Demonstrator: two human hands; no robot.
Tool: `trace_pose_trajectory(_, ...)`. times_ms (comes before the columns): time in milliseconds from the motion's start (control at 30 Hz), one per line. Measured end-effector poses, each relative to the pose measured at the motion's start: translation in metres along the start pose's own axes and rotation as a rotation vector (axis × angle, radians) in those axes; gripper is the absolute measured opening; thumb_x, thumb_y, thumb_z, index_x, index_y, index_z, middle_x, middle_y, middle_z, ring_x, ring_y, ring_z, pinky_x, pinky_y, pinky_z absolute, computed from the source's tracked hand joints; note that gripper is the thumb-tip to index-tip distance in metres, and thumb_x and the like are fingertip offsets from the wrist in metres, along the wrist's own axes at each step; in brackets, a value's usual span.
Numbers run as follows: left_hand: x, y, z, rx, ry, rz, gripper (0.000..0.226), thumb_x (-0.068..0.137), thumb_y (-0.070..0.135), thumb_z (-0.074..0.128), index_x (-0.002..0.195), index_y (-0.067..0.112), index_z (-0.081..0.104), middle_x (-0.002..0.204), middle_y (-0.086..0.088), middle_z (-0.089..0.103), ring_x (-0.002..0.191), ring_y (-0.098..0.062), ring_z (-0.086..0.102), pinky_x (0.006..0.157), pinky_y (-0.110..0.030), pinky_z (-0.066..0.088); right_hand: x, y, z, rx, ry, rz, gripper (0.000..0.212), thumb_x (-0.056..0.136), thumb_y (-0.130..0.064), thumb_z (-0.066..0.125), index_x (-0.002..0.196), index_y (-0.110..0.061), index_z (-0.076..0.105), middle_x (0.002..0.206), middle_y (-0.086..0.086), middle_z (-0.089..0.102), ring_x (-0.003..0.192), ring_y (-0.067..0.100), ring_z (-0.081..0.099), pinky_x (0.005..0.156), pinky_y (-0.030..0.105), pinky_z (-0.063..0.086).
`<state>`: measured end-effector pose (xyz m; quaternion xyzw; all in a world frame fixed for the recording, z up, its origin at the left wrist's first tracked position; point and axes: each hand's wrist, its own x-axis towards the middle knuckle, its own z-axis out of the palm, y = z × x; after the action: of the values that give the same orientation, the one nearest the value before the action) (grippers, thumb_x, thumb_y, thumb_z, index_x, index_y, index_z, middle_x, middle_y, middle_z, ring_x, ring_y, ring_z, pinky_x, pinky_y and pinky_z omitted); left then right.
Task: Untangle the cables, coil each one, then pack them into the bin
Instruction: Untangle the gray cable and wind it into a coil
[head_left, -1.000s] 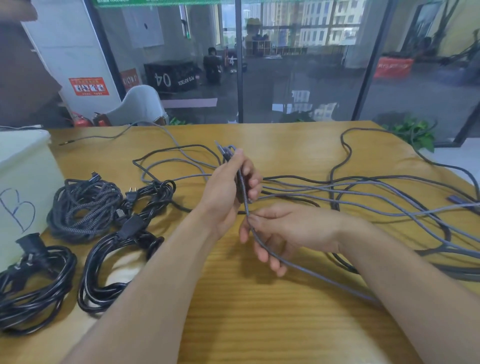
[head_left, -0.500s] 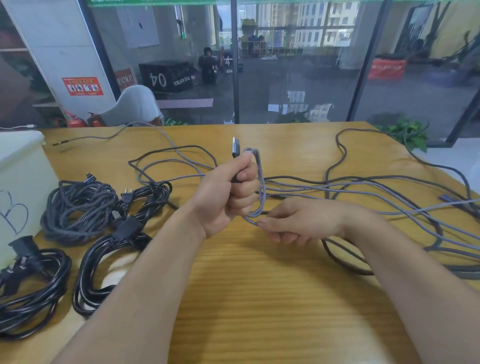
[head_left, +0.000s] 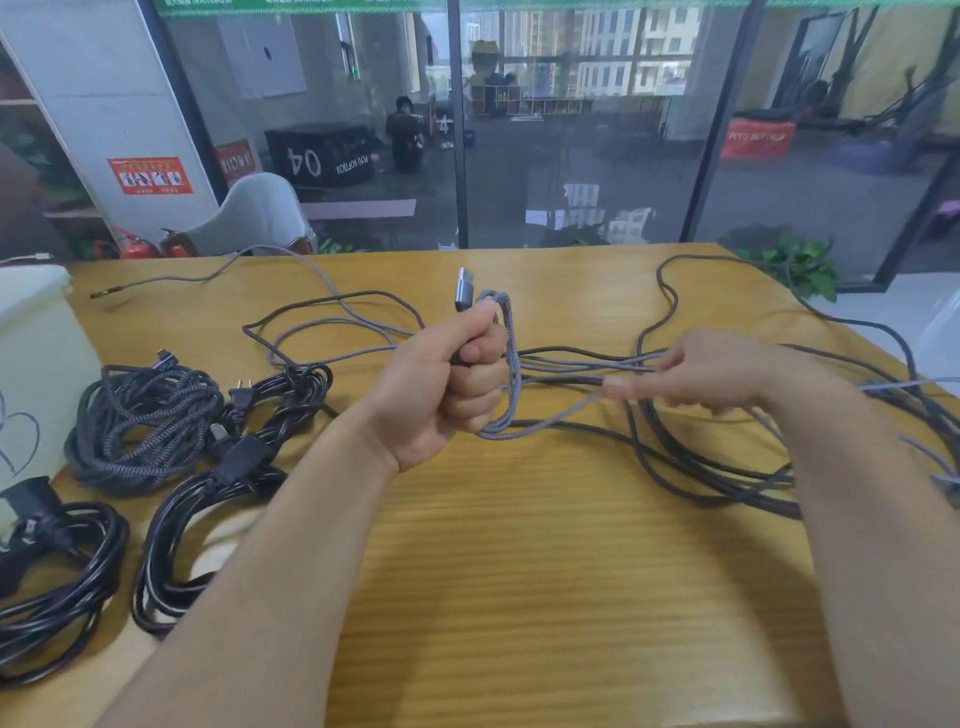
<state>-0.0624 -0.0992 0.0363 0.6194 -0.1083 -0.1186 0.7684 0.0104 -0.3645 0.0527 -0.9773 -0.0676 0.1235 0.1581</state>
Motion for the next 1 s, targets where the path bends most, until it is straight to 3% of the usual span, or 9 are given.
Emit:
trace_pose_trajectory(67,0.0,-0.001,0.001,0.003,-0.007,-0.005,0.049,0.11,0.039,0.032,0.063,0.025,0.03,0.051,0.01,0.017,0.047,-0.011,0.008,0.048,-0.028,0.009,0.004,-0.013,0.006,-0.092,0.296,0.043,0.081,0.06,-0.099,0.055,0.054,-0.018,0.048,0.054,-0.002,0.048,0.058,0.023,0.05,0.055,0.032,0.034)
trace_pose_trajectory(167,0.001,-0.005,0.004,0.053,-0.027,-0.034,0.05,0.11,0.04,0.032,0.062,0.025,0.032,0.052,0.009,0.016,0.045,-0.009,0.011,0.049,-0.029,0.009,0.014,-0.03,0.032,-0.089,0.567,-0.083,0.068,0.08,-0.083,0.06,0.065,-0.016,0.053,0.062,0.0,0.058,0.065,0.024,0.055,0.052,0.031,0.032)
trace_pose_trajectory(300,0.002,-0.006,0.006,0.095,-0.043,-0.045,0.048,0.109,0.04,0.033,0.064,0.025,0.03,0.053,0.009,0.016,0.044,-0.008,0.013,0.048,-0.028,0.01,0.023,-0.039,0.048,0.247,0.494,-0.16,0.033,0.103,-0.043,0.056,0.09,-0.015,0.066,0.079,0.0,0.066,0.078,0.023,0.06,0.061,0.034,0.04)
trace_pose_trajectory(433,0.004,-0.011,0.01,0.161,-0.082,-0.066,0.048,0.11,0.038,0.032,0.065,0.024,0.029,0.053,0.008,0.016,0.046,-0.009,0.012,0.049,-0.029,0.009,0.024,-0.041,0.047,0.484,0.436,-0.15,0.021,0.102,-0.024,0.054,0.095,-0.015,0.072,0.073,-0.003,0.063,0.066,0.015,0.053,0.056,0.031,0.038)
trace_pose_trajectory(533,0.006,-0.015,0.014,0.194,-0.129,-0.075,0.048,0.111,0.038,0.033,0.066,0.023,0.029,0.053,0.009,0.019,0.046,-0.009,0.013,0.048,-0.028,0.009,0.023,-0.042,0.048,0.451,0.54,-0.189,0.011,0.098,-0.022,0.062,0.093,-0.018,0.071,0.08,-0.009,0.067,0.076,0.012,0.061,0.061,0.025,0.043)
trace_pose_trajectory(667,0.006,-0.016,0.017,0.178,-0.12,-0.068,0.048,0.11,0.038,0.035,0.065,0.024,0.031,0.054,0.008,0.019,0.047,-0.01,0.012,0.048,-0.028,0.009,0.021,-0.039,0.052,0.236,0.644,-0.215,0.009,0.099,-0.028,0.065,0.092,-0.022,0.066,0.082,-0.01,0.067,0.081,0.017,0.063,0.069,0.034,0.049)
trace_pose_trajectory(833,0.003,-0.009,0.015,-0.02,-0.037,0.005,0.044,0.102,0.043,0.04,0.062,0.025,0.031,0.052,0.008,0.013,0.044,-0.009,0.011,0.045,-0.026,0.012,0.017,-0.032,0.044,-0.024,0.579,-0.135,0.012,0.098,-0.032,0.064,0.089,-0.027,0.067,0.091,-0.005,0.07,0.087,0.024,0.064,0.067,0.032,0.046)
trace_pose_trajectory(1000,0.004,-0.016,0.02,0.022,-0.236,-0.086,0.043,0.102,0.043,0.041,0.063,0.026,0.032,0.052,0.011,0.015,0.045,-0.008,0.01,0.045,-0.026,0.01,0.022,-0.035,0.049,0.121,0.523,-0.194,0.012,0.099,-0.033,0.064,0.095,-0.024,0.071,0.085,-0.007,0.066,0.084,0.02,0.062,0.062,0.029,0.037)
